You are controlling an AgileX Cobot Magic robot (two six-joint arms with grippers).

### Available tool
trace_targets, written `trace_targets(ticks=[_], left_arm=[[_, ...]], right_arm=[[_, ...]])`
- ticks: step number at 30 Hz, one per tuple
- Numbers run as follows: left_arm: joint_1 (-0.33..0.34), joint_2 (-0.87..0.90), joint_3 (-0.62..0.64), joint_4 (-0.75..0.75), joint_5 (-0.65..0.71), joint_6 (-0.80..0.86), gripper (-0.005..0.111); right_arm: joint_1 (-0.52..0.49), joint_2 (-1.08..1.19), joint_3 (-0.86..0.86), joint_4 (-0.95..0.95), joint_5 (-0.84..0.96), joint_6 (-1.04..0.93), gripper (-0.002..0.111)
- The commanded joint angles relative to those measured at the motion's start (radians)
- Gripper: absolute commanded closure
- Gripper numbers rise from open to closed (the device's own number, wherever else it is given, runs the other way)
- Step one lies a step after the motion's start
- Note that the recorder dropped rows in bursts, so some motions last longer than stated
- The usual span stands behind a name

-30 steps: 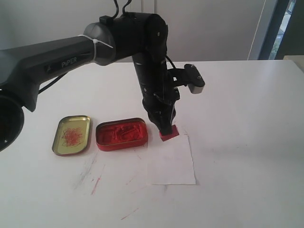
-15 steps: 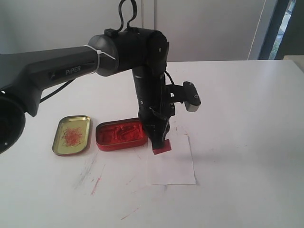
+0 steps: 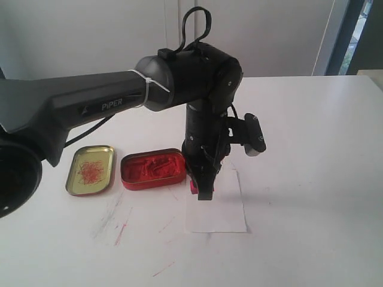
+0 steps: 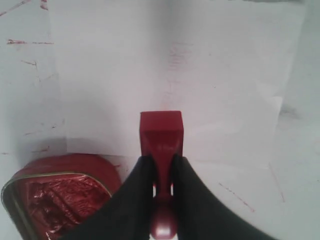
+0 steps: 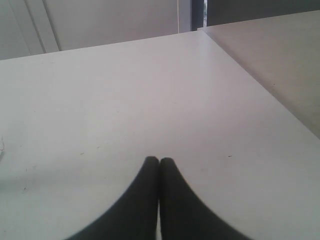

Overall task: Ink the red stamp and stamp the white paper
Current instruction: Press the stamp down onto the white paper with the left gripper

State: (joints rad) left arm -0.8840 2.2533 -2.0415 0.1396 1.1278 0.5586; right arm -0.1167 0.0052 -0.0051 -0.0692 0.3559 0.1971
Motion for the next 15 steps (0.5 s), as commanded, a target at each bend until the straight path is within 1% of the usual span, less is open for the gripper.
trace_targets(ticks=[1, 7, 15], left_arm=[[-0.017, -0.001, 0.003, 0.008, 0.093, -0.002, 0.107], [-0.019, 0.05, -0.043, -0.012, 0.093, 0.008, 0.107], [-0.019, 0.063, -0.044, -0.025, 0.093, 0.021, 0.107]], right_arm=[[-0.004, -0.005, 0.005, -0.008, -0.015, 0.0, 0.108], [-0.004, -0.005, 0.005, -0.008, -0.015, 0.0, 0.108], [-0.004, -0.005, 0.005, -0.008, -0.015, 0.0, 0.108]])
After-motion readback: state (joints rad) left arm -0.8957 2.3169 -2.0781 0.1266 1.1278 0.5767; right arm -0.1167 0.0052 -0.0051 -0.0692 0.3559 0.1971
